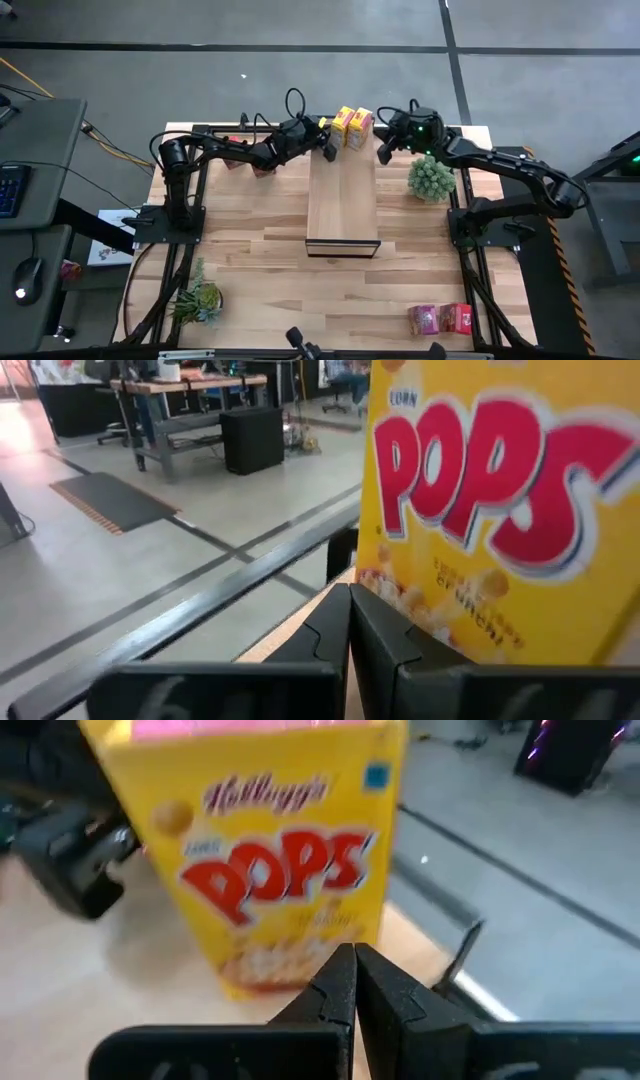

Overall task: Stack cereal on shelf
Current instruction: Adjust the yellow cereals box on the shelf

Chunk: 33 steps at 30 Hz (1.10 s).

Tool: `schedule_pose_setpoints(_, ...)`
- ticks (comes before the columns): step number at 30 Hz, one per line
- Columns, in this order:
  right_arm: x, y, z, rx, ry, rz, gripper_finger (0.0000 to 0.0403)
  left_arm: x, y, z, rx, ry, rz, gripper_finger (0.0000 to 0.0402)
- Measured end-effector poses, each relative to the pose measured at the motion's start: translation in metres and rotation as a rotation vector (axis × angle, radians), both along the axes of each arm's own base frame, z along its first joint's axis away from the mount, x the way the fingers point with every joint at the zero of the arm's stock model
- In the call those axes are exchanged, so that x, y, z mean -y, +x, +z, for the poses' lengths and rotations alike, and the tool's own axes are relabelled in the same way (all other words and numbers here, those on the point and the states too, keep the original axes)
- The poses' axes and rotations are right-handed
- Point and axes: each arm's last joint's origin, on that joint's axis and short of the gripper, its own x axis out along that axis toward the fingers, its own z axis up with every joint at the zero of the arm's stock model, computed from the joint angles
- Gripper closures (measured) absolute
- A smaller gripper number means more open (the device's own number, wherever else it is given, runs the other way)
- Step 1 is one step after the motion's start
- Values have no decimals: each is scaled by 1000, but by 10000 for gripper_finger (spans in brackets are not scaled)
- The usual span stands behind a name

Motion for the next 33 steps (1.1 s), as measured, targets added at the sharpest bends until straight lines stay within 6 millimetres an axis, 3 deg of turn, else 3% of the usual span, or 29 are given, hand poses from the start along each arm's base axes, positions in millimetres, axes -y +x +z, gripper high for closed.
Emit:
schedule_pose_setpoints(7,1,2,6,51,-36,2,403,4,-10,21,-83,26,-19,402)
schedule_pose_setpoints(12,2,2,7,68,-48,2,403,12,-17,32,-158,6,-143,402)
schedule_pose_setpoints(24,3,2,9,73,-69,-27,403,26,-15,34,-154,-69,-269,401)
schedule_pose_setpoints(33,2,2,7,51,-57,-24,403,21,-17,33,-188,-25,-208,401)
